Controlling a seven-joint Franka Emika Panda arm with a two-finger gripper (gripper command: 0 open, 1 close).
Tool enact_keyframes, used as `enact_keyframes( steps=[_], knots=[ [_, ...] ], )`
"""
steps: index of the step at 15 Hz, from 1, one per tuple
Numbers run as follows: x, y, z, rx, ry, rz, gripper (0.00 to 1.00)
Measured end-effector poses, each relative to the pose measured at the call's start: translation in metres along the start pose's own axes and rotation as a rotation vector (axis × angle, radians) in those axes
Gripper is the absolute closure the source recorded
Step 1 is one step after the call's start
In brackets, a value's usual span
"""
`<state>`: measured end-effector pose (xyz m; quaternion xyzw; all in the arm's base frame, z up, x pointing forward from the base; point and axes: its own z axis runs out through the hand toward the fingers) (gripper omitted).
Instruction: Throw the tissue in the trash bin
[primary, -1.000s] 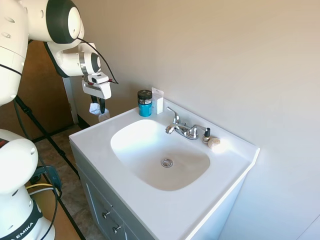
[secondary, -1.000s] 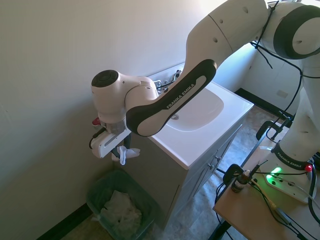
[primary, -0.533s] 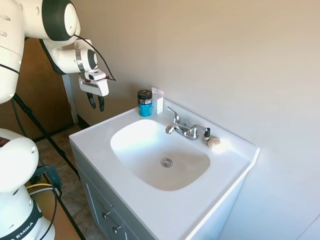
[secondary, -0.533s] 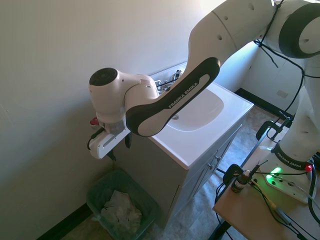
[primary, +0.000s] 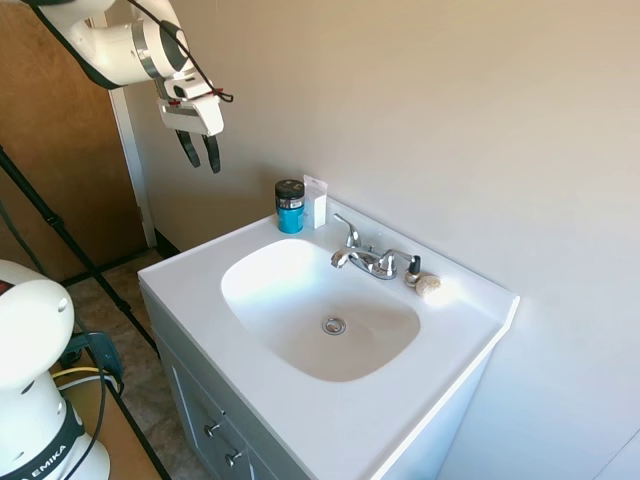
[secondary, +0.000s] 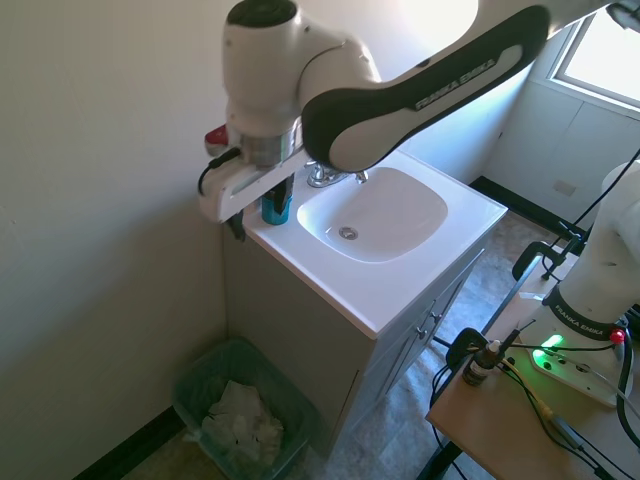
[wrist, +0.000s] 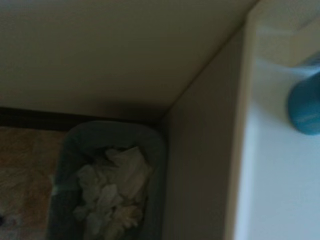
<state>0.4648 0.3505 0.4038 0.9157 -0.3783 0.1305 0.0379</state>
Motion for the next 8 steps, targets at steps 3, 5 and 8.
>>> enact_keyframes(
  steps=[3,5,8],
  knots=[
    [0.047,0.058,-0.009,-0.01,0.036,0.061,0.0],
    [0.08,0.09,-0.01,0.002,0.055,0.117,0.0],
    [0.127,0.13,-0.002,0.001,0.046,0.181,0.0]
  ],
)
